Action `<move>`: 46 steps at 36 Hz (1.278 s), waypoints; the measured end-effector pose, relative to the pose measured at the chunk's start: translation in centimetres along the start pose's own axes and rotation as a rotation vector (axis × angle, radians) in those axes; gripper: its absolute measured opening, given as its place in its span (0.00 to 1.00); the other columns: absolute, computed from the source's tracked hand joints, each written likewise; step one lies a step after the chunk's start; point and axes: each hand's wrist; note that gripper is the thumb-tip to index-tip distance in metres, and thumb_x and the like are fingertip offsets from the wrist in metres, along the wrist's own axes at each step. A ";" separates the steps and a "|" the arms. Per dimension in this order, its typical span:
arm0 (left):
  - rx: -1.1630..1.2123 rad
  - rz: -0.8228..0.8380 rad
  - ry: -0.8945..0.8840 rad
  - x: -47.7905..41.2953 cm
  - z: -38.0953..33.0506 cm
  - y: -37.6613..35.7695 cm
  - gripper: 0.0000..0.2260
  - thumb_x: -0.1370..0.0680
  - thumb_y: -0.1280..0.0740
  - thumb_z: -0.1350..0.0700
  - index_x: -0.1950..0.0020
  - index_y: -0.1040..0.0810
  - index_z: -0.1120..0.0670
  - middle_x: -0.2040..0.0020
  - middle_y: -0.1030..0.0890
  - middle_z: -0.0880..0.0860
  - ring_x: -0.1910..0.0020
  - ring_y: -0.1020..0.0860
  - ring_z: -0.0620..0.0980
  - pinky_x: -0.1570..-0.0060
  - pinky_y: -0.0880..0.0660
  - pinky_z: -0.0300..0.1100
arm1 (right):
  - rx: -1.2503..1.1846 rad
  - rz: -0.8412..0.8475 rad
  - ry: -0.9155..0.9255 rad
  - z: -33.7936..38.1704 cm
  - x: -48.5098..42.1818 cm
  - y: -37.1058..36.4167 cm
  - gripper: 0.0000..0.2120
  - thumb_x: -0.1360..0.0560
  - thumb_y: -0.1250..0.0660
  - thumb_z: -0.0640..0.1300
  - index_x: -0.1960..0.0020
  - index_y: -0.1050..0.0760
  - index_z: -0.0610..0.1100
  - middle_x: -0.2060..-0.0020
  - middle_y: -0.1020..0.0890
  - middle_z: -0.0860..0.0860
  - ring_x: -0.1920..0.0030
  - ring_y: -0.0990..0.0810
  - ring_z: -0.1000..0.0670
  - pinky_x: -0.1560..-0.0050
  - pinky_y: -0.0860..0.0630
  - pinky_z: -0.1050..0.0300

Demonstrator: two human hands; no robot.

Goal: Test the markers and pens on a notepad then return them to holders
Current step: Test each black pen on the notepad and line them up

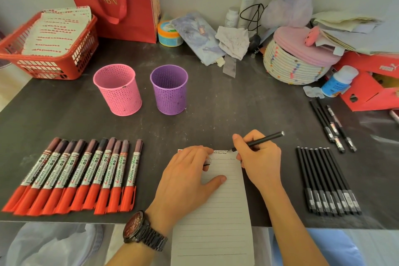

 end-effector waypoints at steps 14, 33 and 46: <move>-0.048 0.142 0.003 -1.2 -0.7 1.9 0.25 0.23 0.44 0.32 0.30 0.33 0.43 0.37 0.26 0.40 0.27 0.37 0.39 0.30 0.35 0.40 | -0.368 -0.114 -0.126 0.9 0.3 1.0 0.13 0.21 0.39 0.54 0.57 0.22 0.50 0.68 0.18 0.45 0.73 0.23 0.50 0.72 0.29 0.61; 0.551 0.064 0.085 4.5 -0.6 4.6 0.15 0.19 0.45 0.42 0.35 0.26 0.36 0.54 0.20 0.38 0.54 0.22 0.40 0.54 0.31 0.27 | -0.764 -0.113 -0.409 4.8 9.8 4.0 0.12 0.32 0.28 0.55 0.64 0.18 0.45 0.69 0.19 0.42 0.75 0.27 0.50 0.75 0.30 0.61; 0.513 -0.091 0.011 5.6 -1.2 4.0 0.07 0.21 0.36 0.44 0.46 0.21 0.40 0.49 0.19 0.38 0.52 0.20 0.45 0.58 0.30 0.27 | -0.645 -0.096 -0.384 5.7 12.3 3.2 0.14 0.31 0.28 0.57 0.61 0.19 0.45 0.70 0.18 0.43 0.74 0.26 0.51 0.72 0.27 0.62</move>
Point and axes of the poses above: each hand's wrist, its own x-axis away from the middle knuckle, its own y-axis out of the back of the hand, z = x × y
